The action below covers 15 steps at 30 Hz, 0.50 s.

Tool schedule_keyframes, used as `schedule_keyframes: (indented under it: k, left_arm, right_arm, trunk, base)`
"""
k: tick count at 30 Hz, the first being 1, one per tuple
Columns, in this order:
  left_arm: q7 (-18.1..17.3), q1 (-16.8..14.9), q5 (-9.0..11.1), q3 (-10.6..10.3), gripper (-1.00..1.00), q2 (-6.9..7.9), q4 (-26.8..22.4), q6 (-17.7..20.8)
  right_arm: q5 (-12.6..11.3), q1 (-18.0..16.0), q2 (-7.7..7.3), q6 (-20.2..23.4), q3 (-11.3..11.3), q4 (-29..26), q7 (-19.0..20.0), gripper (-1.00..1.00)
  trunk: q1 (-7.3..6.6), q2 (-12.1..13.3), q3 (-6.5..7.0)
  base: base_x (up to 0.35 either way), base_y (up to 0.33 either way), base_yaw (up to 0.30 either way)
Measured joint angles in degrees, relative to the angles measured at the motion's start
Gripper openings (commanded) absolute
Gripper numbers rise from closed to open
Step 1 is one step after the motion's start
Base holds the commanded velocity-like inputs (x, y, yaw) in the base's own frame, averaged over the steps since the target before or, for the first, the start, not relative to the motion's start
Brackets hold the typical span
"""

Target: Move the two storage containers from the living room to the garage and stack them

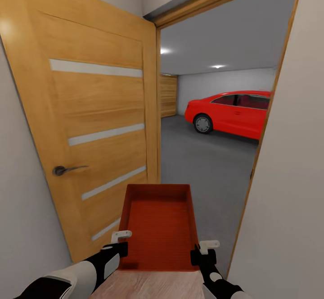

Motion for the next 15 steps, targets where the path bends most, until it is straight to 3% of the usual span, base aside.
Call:
schedule_keyframes:
  k: [15]
  left_arm:
    - [0.00, 0.00, 0.06, -0.02, -1.00, -0.01, 0.02, -0.08]
  right_arm:
    - [0.06, 0.00, -0.01, -0.01, -0.02, -0.02, 0.00, -1.00]
  trunk:
    - [0.00, 0.00, 0.00]
  base:
    - [0.206, 0.309, -0.283]
